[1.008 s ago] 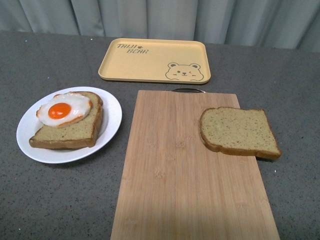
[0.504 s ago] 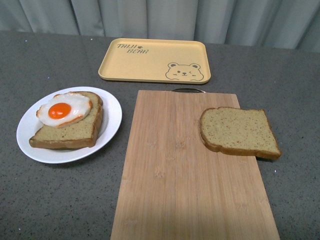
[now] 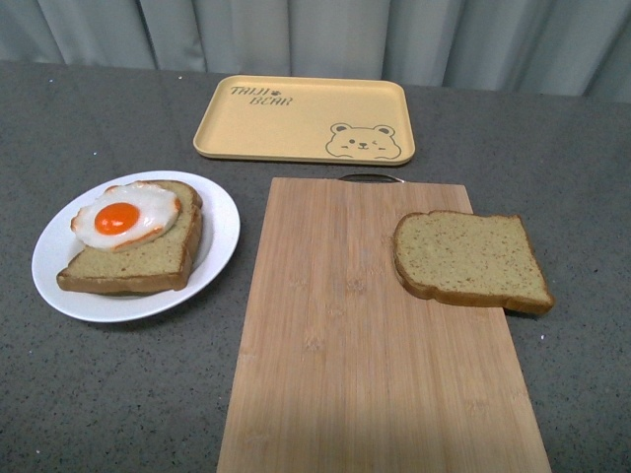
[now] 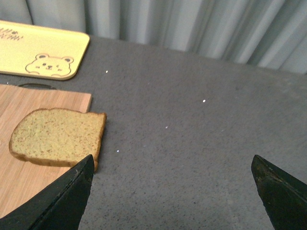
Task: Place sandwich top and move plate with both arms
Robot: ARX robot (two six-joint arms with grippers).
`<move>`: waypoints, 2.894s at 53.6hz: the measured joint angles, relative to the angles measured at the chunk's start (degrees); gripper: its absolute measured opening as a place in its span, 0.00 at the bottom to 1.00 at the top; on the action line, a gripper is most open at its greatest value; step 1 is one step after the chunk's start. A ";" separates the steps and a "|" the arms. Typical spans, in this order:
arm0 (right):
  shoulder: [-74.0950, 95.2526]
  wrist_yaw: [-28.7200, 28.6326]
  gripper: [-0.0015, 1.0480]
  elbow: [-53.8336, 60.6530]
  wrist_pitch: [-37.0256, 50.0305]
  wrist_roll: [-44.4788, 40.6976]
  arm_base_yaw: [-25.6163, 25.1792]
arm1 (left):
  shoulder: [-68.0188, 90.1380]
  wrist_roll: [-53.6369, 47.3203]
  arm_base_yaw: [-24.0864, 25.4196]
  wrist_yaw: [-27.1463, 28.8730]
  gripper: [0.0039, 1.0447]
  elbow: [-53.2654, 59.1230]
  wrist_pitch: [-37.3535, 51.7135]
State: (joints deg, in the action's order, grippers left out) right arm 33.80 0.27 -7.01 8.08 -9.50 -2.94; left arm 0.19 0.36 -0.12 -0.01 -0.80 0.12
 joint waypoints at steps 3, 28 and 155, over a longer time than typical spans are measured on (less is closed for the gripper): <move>10.69 -4.04 0.91 -3.15 3.37 1.11 -2.82 | 0.00 0.00 0.00 0.00 0.94 0.00 0.00; 64.87 -24.11 0.91 -27.54 -1.16 11.15 -8.17 | 0.00 0.00 0.00 0.00 0.94 0.00 0.00; 99.97 -46.14 0.03 -71.45 14.25 54.71 32.87 | 0.00 0.00 0.00 0.00 0.94 0.00 0.00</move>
State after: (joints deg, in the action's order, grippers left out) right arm 133.78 -45.87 -78.46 22.33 45.21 29.93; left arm 0.19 0.36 -0.12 -0.01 -0.80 0.12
